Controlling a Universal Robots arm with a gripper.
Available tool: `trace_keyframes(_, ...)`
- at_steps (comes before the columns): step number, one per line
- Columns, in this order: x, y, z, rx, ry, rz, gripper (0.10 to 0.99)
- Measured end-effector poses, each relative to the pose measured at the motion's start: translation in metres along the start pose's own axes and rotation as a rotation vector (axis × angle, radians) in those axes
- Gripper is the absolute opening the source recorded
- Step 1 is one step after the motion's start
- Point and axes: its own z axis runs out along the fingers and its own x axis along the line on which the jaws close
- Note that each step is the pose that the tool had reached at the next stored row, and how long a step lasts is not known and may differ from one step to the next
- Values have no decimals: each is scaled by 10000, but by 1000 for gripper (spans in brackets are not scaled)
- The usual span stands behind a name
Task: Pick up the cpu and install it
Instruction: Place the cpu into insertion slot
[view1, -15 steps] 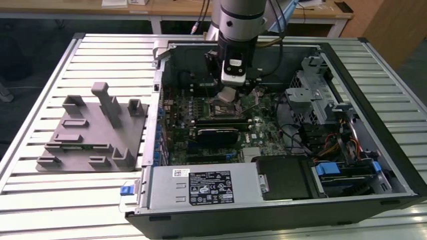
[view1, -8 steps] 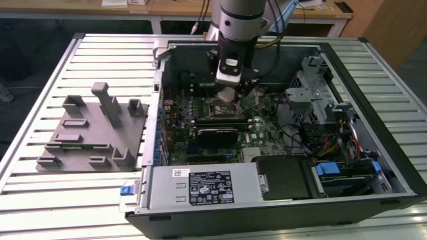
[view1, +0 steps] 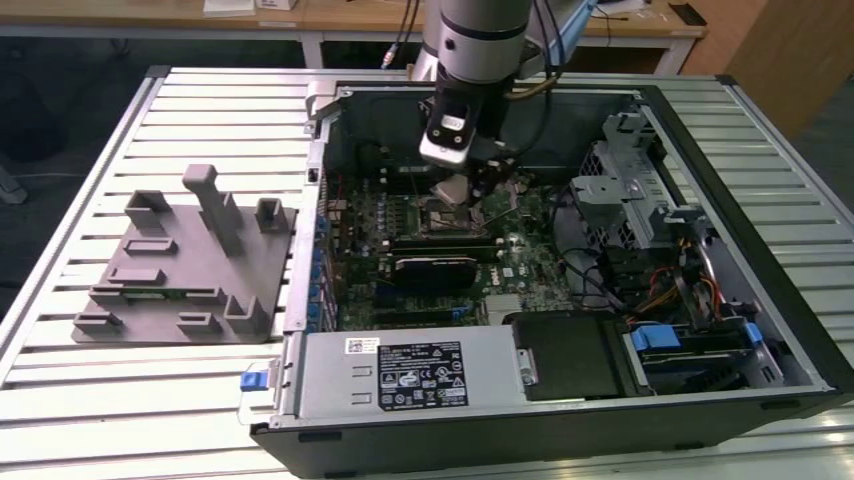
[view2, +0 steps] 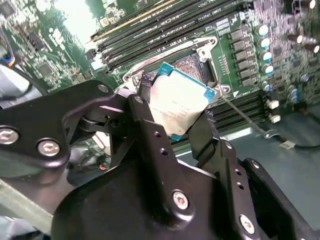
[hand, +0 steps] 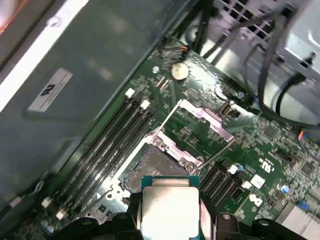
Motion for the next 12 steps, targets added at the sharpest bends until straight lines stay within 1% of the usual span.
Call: trace_keyframes(12, 0, 0, 13, -53, -76, 2183, 541)
